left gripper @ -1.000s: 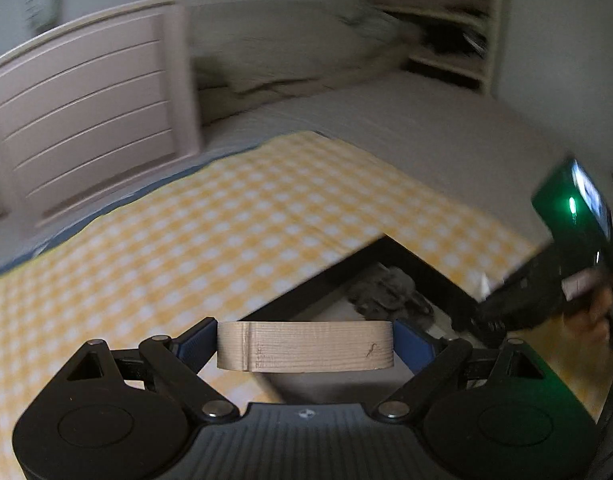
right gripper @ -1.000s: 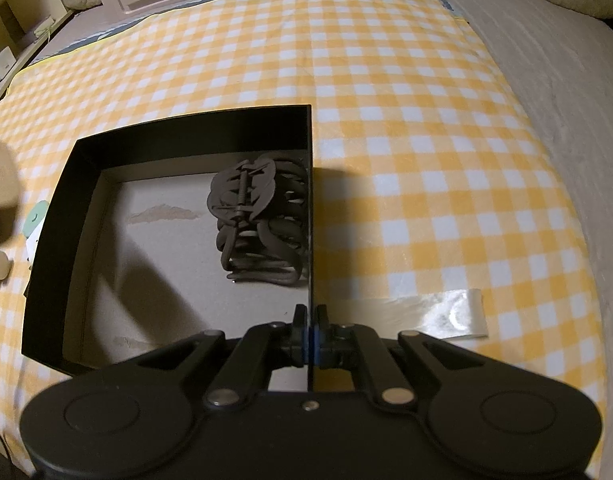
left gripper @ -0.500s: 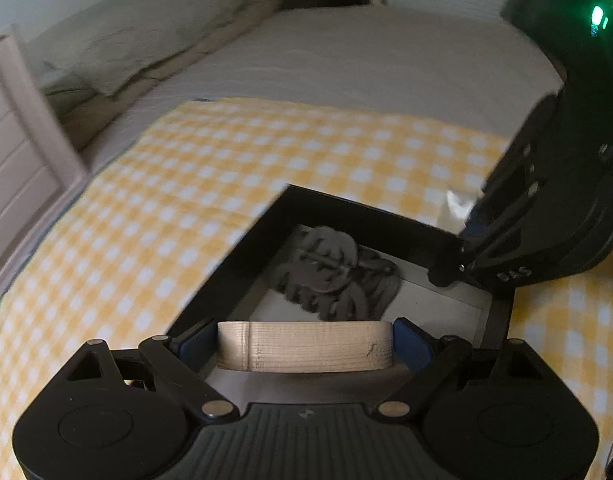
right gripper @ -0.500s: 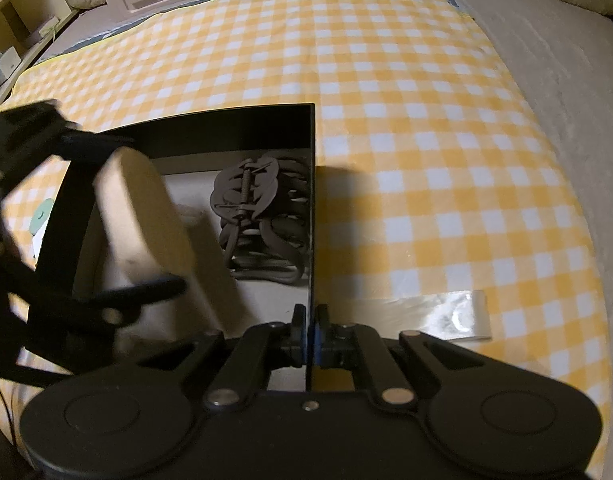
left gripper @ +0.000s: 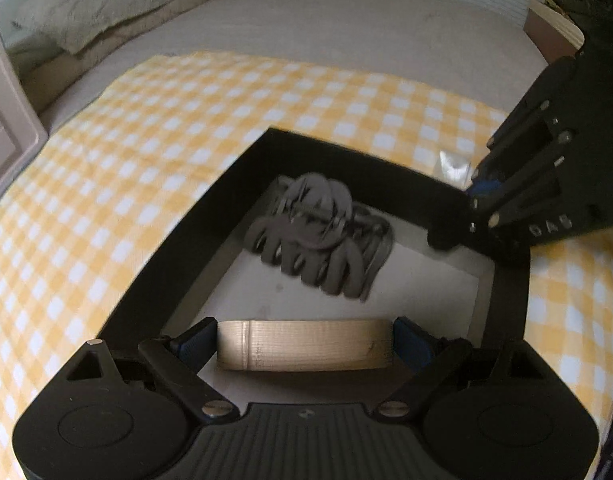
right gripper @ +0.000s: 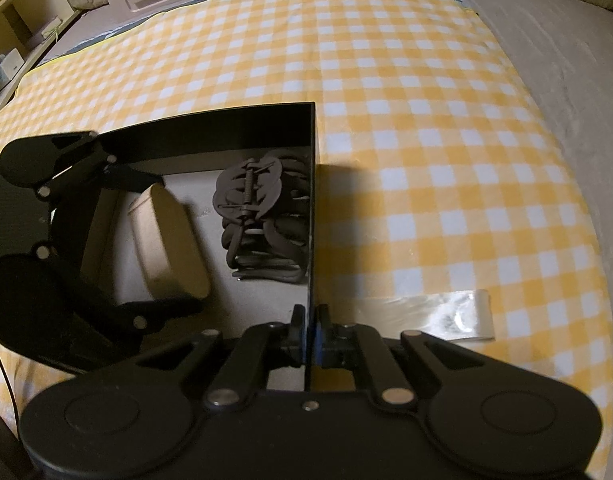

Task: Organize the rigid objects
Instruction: 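Carry the wooden box into the black box beside the claw clips, then lower the wooden box onto the box floor and open the left gripper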

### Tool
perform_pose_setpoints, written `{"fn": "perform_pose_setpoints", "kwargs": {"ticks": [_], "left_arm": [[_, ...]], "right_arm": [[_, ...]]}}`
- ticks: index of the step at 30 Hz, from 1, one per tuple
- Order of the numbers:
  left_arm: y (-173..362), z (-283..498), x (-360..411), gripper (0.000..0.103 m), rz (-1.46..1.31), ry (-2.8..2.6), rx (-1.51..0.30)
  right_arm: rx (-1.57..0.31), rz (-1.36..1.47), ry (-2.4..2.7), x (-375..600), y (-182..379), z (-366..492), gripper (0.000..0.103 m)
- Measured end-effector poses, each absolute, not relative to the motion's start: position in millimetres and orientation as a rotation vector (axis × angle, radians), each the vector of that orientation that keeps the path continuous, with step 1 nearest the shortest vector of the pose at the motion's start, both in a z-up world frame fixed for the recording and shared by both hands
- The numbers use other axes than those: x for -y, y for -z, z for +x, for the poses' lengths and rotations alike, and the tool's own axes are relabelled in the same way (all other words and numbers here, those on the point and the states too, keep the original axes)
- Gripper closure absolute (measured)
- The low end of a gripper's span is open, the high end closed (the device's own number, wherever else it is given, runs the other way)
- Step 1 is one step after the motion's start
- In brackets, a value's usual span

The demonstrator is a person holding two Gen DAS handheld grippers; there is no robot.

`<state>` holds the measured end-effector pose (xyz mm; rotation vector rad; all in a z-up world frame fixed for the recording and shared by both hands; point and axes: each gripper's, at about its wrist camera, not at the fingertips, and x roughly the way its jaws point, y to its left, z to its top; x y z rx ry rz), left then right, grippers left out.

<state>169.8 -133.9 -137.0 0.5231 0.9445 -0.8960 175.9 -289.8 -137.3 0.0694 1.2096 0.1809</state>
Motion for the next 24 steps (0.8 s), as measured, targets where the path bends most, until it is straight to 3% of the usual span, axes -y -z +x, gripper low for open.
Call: {"fn": "perform_pose_setpoints", "kwargs": {"ticks": [5,11,13,15,18,24], "left_arm": [[139.5,173.7,129.1,0.002,0.526,0.841,-1.042],[129.5,169.3,121.7,0.004,0.526,0.842,-1.075],[122.7,169.5,119.5,0.009,0.500,0.849,-1.080],[118.3,170.9,119.1,0.024,0.488,0.848,-1.094],[122.2,171.3,122.9,0.038,0.537,0.821,-1.127],[141.3,172.4,135.2,0.037,0.654,0.676,-1.076]], "right_arm": [[-1.209,0.068,-0.178,290.6,137.9,176.4,0.098],[-1.209,0.063,-0.180,291.2,138.0,176.9,0.098],[-1.210,0.067,-0.179,289.5,137.6,176.6,0.098],[-1.210,0.068,-0.179,289.2,137.6,176.5,0.098],[-1.209,0.065,-0.178,288.9,137.7,176.6,0.098],[-1.209,0.060,-0.177,287.5,137.4,177.5,0.098]]}}
